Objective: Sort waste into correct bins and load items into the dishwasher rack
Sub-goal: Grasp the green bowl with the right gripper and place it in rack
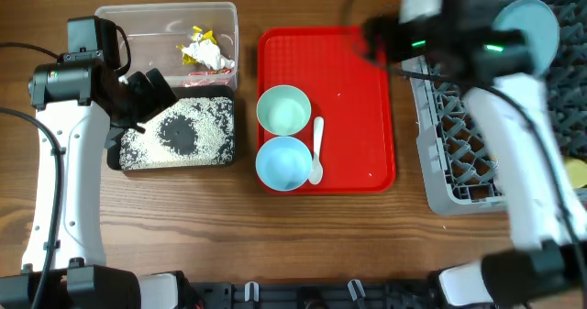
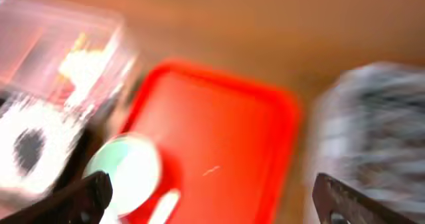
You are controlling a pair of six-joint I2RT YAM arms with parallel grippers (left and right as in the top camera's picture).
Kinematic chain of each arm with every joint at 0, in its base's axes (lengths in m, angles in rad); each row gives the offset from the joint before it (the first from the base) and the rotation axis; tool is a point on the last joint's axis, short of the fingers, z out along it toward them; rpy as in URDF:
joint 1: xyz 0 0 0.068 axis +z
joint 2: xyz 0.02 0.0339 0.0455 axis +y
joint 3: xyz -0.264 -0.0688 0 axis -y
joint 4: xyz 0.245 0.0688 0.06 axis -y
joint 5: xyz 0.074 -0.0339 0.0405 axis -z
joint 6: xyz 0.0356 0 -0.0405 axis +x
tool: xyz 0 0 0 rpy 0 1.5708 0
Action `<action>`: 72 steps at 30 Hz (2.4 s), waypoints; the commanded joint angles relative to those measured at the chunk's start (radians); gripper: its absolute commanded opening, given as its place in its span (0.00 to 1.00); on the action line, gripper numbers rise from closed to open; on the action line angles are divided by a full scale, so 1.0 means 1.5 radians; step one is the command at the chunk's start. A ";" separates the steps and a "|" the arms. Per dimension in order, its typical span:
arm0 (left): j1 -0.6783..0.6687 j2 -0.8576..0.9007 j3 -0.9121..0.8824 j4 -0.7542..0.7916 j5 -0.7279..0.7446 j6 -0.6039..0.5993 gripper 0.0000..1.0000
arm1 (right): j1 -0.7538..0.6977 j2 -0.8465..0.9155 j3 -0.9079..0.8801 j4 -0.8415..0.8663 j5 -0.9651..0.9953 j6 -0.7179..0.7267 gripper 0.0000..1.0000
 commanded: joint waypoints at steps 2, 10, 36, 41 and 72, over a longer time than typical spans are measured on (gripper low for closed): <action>0.003 0.003 -0.002 0.002 0.005 -0.002 1.00 | 0.115 0.130 -0.006 -0.033 -0.061 0.062 1.00; 0.003 0.003 -0.002 0.002 0.005 -0.002 1.00 | 0.133 0.343 -0.010 -0.041 -0.056 0.160 0.33; 0.003 0.003 -0.002 0.002 0.005 -0.002 1.00 | -0.069 0.179 -0.027 0.287 0.873 -0.320 0.04; 0.003 0.003 -0.002 0.002 0.005 -0.002 1.00 | -0.071 0.213 -0.028 0.298 0.853 -0.352 0.04; 0.003 0.003 -0.002 0.002 0.005 -0.002 1.00 | -0.037 0.310 -0.028 0.382 0.866 -0.418 0.33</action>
